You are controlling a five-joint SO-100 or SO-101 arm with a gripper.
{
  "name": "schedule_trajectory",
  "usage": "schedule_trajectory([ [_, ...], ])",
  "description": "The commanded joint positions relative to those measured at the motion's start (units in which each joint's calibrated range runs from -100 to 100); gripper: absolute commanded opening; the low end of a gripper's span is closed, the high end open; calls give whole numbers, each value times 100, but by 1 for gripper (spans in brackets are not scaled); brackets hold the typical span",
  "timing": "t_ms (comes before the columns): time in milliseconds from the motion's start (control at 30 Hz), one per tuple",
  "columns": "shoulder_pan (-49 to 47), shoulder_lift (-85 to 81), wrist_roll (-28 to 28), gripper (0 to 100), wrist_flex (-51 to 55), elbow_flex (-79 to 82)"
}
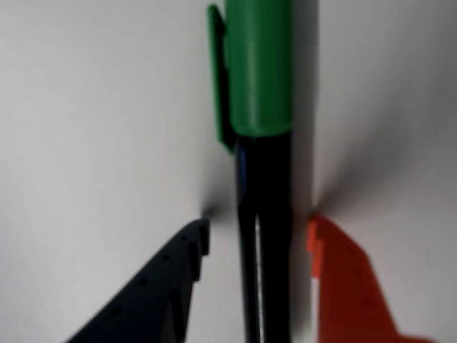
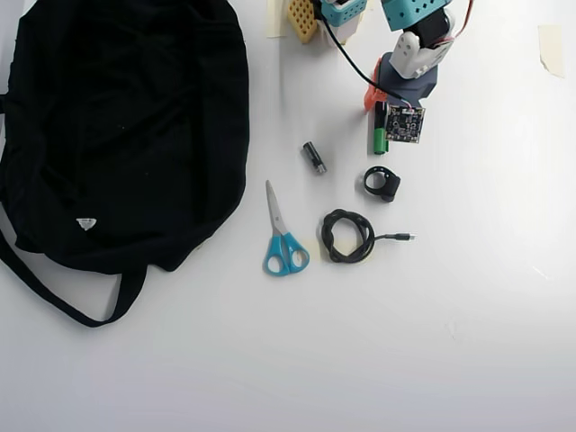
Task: Put the green marker into the black bag
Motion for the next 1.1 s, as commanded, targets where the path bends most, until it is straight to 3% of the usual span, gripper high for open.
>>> schedule_trajectory([
  [0, -25, 63, 0, 16, -57, 2],
  [200, -25, 63, 0, 15, -14, 2],
  [467, -25, 63, 0, 3, 3, 38],
  [1067, -25, -62, 5, 2, 167, -61],
])
